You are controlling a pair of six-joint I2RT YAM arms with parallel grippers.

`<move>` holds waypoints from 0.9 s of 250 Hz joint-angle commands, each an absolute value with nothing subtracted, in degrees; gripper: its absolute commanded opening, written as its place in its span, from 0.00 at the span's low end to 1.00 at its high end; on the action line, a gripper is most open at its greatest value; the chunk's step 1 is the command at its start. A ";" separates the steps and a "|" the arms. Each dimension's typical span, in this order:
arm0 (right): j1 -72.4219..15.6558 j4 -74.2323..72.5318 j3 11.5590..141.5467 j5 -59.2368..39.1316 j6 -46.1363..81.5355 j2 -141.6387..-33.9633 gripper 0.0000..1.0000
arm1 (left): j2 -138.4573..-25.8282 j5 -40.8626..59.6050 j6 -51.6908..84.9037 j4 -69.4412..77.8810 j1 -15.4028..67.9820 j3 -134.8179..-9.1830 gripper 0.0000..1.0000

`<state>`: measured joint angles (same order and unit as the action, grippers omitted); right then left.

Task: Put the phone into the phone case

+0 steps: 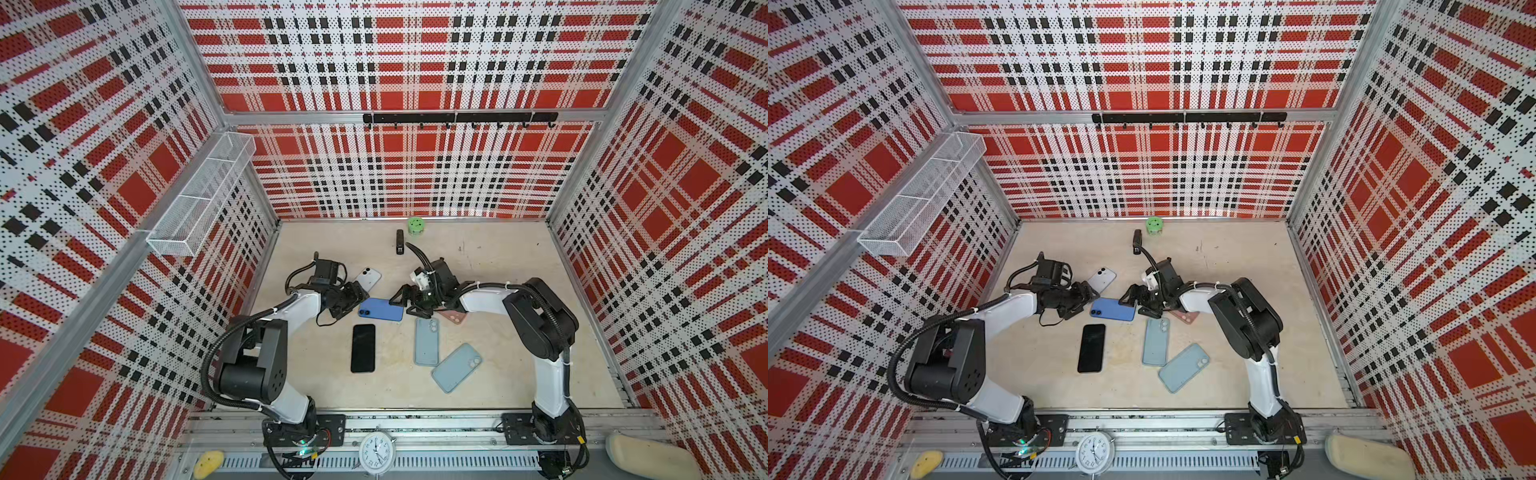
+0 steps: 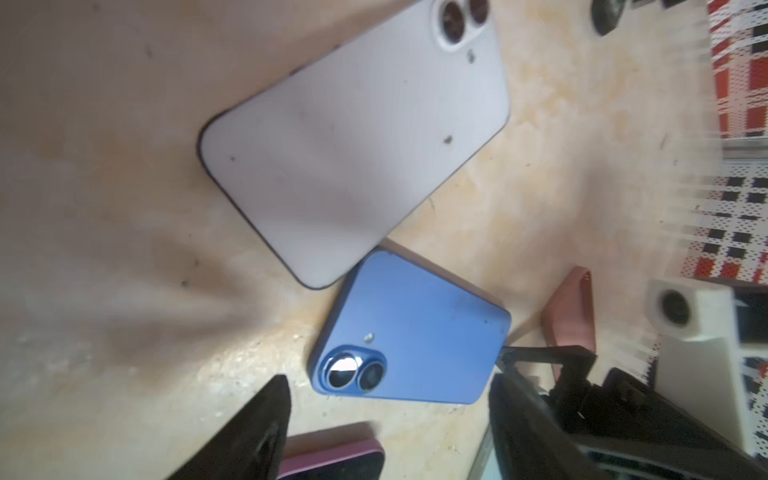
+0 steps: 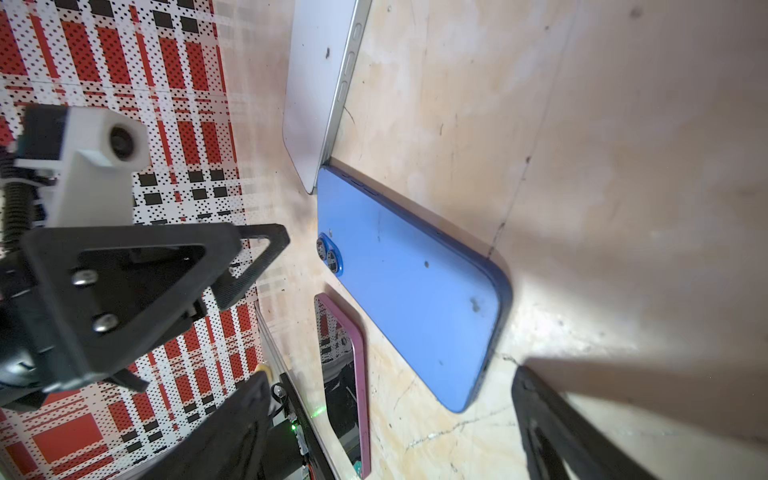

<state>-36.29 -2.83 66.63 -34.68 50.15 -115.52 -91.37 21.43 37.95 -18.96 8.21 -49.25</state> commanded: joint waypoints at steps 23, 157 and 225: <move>-36.13 -2.18 67.62 -31.91 49.01 -116.92 0.93 | -94.95 20.98 37.23 -16.89 9.47 -49.06 0.78; -36.38 -7.40 69.84 -34.11 51.72 -120.42 0.93 | -98.73 23.94 40.45 -9.25 12.30 -47.05 0.77; -37.05 -16.25 69.50 -41.47 54.59 -118.57 0.83 | -98.93 26.20 43.34 -4.65 13.30 -44.18 0.77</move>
<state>-35.42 -6.31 69.54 -34.72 52.29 -118.34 -96.60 22.52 40.51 -6.02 11.14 -47.40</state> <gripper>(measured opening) 0.871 0.766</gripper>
